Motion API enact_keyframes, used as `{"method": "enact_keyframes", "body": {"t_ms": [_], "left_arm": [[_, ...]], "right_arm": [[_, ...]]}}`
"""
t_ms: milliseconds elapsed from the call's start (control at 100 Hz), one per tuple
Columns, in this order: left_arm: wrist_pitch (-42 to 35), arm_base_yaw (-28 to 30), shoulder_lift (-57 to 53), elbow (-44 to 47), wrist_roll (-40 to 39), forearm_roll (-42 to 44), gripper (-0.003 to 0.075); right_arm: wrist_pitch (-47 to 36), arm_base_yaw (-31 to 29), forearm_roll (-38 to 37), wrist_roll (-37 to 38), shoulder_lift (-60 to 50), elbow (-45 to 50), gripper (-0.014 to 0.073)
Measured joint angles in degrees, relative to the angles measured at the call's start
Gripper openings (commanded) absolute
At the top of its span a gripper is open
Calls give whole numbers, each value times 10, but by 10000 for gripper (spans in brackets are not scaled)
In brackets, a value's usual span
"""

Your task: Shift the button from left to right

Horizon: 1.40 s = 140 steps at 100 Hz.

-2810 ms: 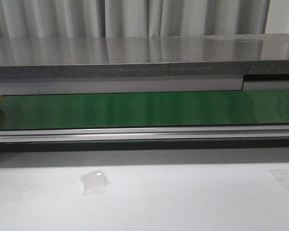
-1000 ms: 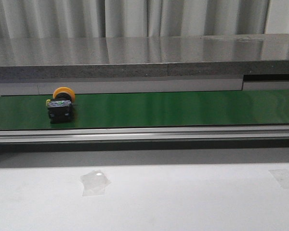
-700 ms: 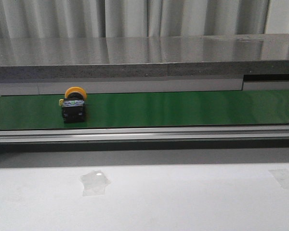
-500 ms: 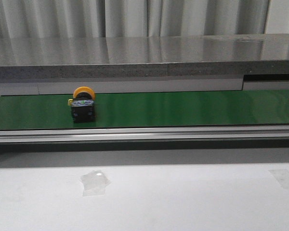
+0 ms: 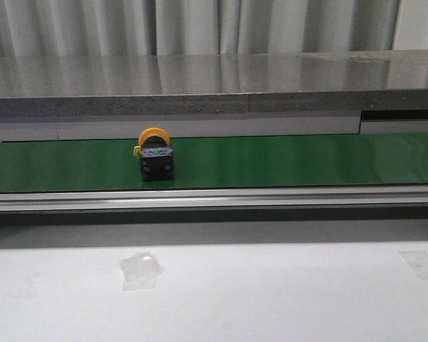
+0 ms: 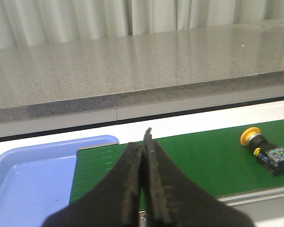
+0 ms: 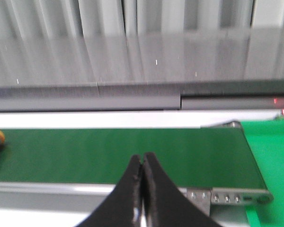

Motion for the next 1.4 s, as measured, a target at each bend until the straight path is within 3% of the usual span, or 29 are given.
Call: {"method": "enact_keyframes", "body": {"t_ms": [210, 430, 850, 970, 1090, 1190, 1260, 1400], "left_arm": [[0, 0, 0, 0, 0, 0, -20], [0, 0, 0, 1, 0, 0, -20], [0, 0, 0, 1, 0, 0, -20], [0, 0, 0, 1, 0, 0, -20], [0, 0, 0, 1, 0, 0, -20], [0, 0, 0, 1, 0, 0, -20], [0, 0, 0, 1, 0, 0, -20], [0, 0, 0, 1, 0, 0, -20]], "right_arm": [[124, 0, 0, 0, 159, -145, -68], [147, 0, 0, 0, 312, -239, -68], [167, 0, 0, 0, 457, -273, -51], [169, 0, 0, 0, 460, -273, 103], [174, 0, 3, 0, 460, -273, 388], [180, 0, 7, 0, 460, -273, 561], [181, 0, 7, 0, 460, -273, 617], [177, 0, 20, 0, 460, -273, 614]]}}
